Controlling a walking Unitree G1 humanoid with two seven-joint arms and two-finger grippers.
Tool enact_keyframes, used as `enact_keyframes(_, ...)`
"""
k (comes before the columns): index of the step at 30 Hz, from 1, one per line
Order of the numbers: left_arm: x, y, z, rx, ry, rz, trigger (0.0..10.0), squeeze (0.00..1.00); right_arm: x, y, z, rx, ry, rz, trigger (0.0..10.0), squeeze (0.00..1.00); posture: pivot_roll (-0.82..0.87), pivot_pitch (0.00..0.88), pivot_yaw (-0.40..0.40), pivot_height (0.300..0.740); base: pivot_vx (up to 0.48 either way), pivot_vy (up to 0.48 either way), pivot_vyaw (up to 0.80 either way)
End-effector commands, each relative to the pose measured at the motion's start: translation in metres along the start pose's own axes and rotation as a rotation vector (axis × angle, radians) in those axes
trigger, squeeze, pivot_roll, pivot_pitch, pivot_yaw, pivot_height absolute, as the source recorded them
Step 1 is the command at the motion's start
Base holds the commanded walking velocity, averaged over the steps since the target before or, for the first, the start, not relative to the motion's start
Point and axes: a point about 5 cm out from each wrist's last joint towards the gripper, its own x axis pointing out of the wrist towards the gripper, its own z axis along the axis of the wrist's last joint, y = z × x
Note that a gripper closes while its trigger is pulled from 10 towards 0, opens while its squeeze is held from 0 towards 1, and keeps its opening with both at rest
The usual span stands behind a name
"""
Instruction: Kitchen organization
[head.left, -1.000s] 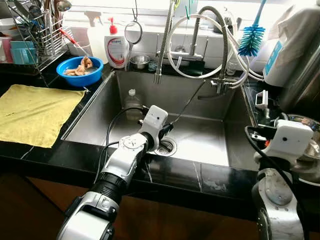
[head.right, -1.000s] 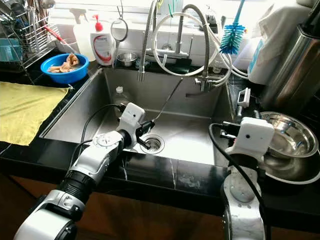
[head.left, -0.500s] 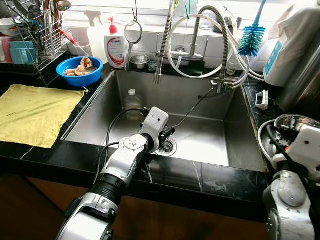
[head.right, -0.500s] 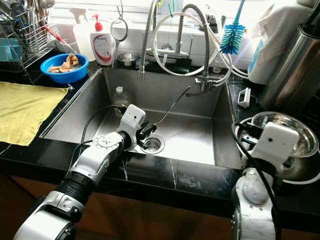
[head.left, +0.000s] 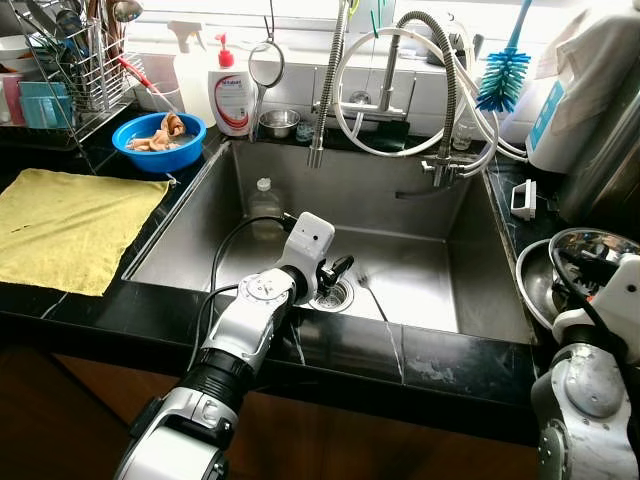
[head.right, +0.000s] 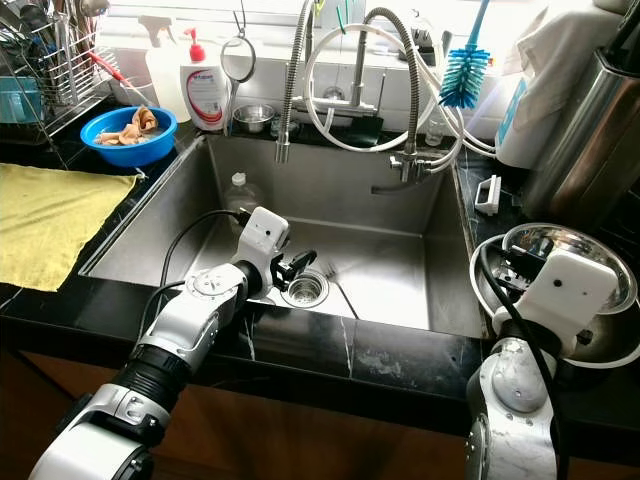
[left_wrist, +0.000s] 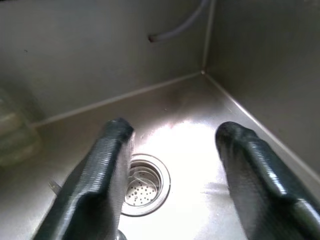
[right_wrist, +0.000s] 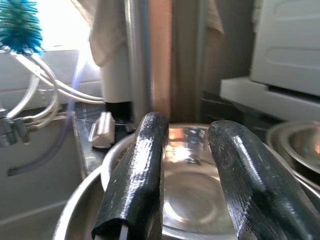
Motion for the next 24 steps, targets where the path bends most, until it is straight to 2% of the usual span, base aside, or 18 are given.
enact_keyframes(1, -0.001, 0.001, 0.009, 0.026, -0.06, 0.029, 10.0, 0.0, -0.003, -0.009, 0.004, 0.043, 0.007, -0.057, 10.0, 0.0, -0.04, 0.0, -0.032, 0.74, 0.0, 0.0, 0.0)
enact_keyframes(6, -0.001, 0.007, 0.015, 0.022, -0.113, 0.076, 10.0, 0.0, -0.004, -0.017, 0.005, 0.137, 0.036, -0.127, 10.0, 0.0, -0.04, 0.0, -0.034, 0.74, 0.0, 0.0, 0.0)
enact_keyframes(7, -0.001, 0.008, 0.016, 0.021, -0.118, 0.084, 10.0, 0.0, -0.004, -0.019, 0.005, 0.176, 0.049, -0.143, 10.0, 0.07, -0.04, 0.0, -0.034, 0.74, 0.0, 0.0, 0.0)
enact_keyframes(8, -0.001, 0.008, 0.016, 0.021, -0.118, 0.084, 10.0, 0.0, -0.004, -0.019, 0.005, 0.176, 0.049, -0.143, 10.0, 0.07, -0.04, 0.0, -0.034, 0.74, 0.0, 0.0, 0.0)
enact_keyframes(9, -0.001, 0.01, 0.017, 0.019, -0.121, 0.089, 10.0, 0.0, -0.004, -0.02, 0.004, 0.213, 0.061, -0.155, 10.0, 0.07, -0.04, 0.0, -0.033, 0.74, 0.0, 0.0, 0.0)
enact_keyframes(10, -0.001, 0.011, 0.018, 0.023, -0.129, 0.096, 10.0, 0.0, -0.003, -0.022, 0.003, 0.282, 0.078, -0.171, 10.0, 1.0, -0.04, 0.0, -0.035, 0.74, 0.0, 0.0, 0.0)
enact_keyframes(13, -0.001, 0.014, 0.021, 0.023, -0.151, 0.115, 10.0, 0.0, -0.001, -0.023, 0.003, 0.379, 0.095, -0.179, 10.0, 1.0, -0.04, 0.0, -0.039, 0.74, 0.0, 0.0, 0.0)
enact_keyframes(14, -0.002, 0.015, 0.021, 0.022, -0.152, 0.119, 10.0, 0.0, 0.0, -0.023, 0.003, 0.4, 0.103, -0.176, 10.0, 0.64, -0.04, 0.0, -0.041, 0.74, 0.0, 0.0, 0.0)
enact_keyframes(15, -0.002, 0.015, 0.02, 0.022, -0.152, 0.121, 10.0, 0.0, 0.0, -0.023, 0.003, 0.415, 0.105, -0.177, 10.0, 0.0, -0.04, 0.0, -0.041, 0.74, 0.0, 0.0, 0.0)
enact_keyframes(21, -0.003, 0.019, 0.02, 0.027, -0.157, 0.136, 10.0, 0.0, 0.003, -0.031, -0.004, 0.478, 0.158, -0.205, 10.0, 0.0, -0.03, 0.0, -0.044, 0.74, 0.0, 0.0, 0.0)
enact_keyframes(24, -0.003, 0.02, 0.021, 0.029, -0.162, 0.141, 10.0, 0.0, 0.004, -0.031, -0.006, 0.426, 0.181, -0.173, 10.0, 0.0, -0.03, 0.0, -0.043, 0.74, 0.0, 0.0, 0.0)
